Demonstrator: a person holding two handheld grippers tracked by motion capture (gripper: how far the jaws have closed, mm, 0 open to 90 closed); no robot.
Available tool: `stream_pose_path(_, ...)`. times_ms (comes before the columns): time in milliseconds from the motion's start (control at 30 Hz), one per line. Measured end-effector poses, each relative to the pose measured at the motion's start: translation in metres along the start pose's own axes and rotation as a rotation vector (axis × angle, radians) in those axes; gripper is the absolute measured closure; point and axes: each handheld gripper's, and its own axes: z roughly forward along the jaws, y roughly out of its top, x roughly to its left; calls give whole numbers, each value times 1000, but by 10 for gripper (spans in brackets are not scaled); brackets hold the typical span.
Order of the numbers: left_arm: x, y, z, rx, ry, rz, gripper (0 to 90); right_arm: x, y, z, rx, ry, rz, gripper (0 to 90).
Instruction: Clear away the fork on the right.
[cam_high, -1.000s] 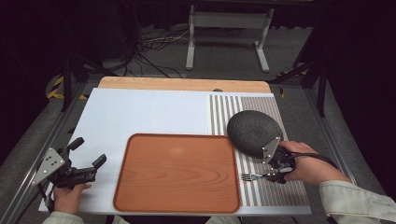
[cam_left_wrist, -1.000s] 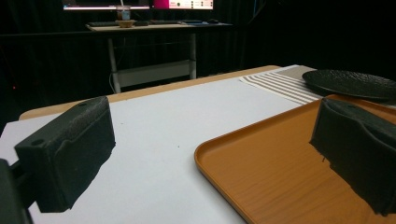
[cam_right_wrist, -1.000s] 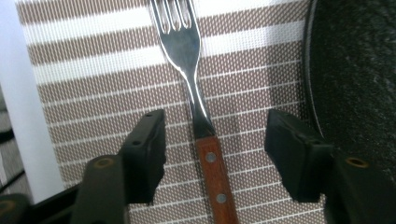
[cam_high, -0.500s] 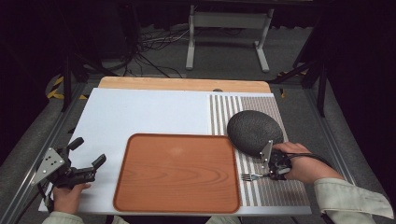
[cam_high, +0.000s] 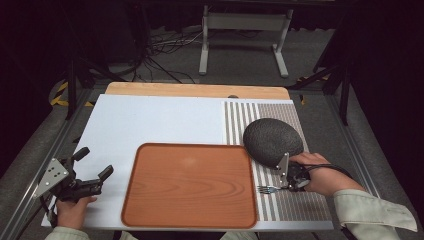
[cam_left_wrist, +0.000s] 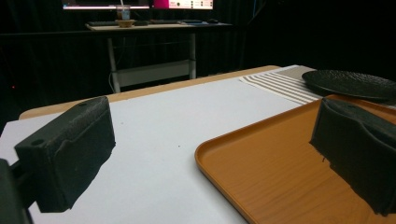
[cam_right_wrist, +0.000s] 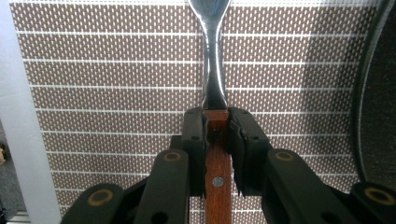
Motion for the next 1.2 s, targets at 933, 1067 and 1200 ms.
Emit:
stream_pose_path(933,1,0,0,-6,-4,-12,5,4,-3,-48,-69,-84,29,785)
stream_pose_path(1067,1,0,0,-8,-4,-13,5,3,-2,-57,-85,-101,39,785)
stream_pose_path(1200,1,0,0,-6,-3,-13,5,3,1,-66,-109,-117,64,785)
